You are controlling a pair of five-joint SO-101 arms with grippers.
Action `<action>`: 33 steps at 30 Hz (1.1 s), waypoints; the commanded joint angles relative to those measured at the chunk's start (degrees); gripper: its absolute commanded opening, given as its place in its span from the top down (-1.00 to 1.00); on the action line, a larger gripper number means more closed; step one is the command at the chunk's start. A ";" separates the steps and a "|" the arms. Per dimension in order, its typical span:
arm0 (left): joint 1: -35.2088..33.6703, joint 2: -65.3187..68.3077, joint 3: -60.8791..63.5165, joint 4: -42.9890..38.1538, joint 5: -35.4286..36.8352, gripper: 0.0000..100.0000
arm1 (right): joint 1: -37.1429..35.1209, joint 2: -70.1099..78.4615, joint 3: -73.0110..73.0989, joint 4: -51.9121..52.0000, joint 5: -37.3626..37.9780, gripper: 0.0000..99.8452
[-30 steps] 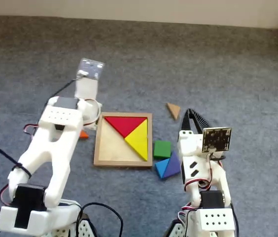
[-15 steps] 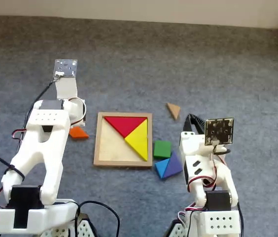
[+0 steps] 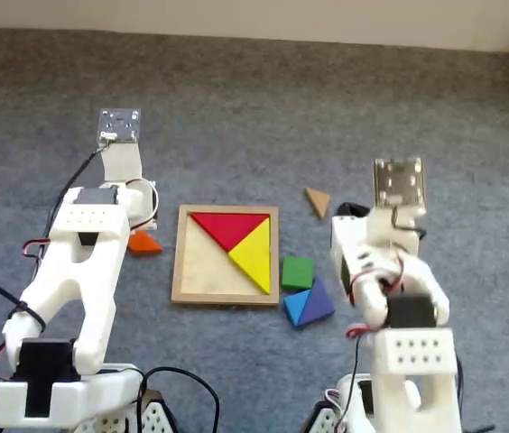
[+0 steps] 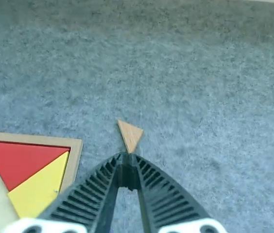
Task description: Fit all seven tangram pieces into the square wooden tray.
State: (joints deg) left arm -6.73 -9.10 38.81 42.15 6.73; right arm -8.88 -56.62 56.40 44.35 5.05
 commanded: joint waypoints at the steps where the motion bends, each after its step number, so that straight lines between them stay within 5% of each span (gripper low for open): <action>1: -0.92 -2.51 -0.31 -0.88 0.18 0.91 | 0.22 6.46 -10.24 4.18 2.73 0.98; 24: -0.84 -1.98 -0.22 -3.87 0.44 0.90 | -1.89 46.90 -40.75 11.38 3.60 0.74; 33: -0.84 -1.98 -0.22 -4.04 0.53 0.90 | -6.11 57.80 -46.29 11.47 10.11 0.74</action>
State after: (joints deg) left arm -6.73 -9.10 38.81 39.08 6.73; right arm -13.01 0.53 14.73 55.43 13.93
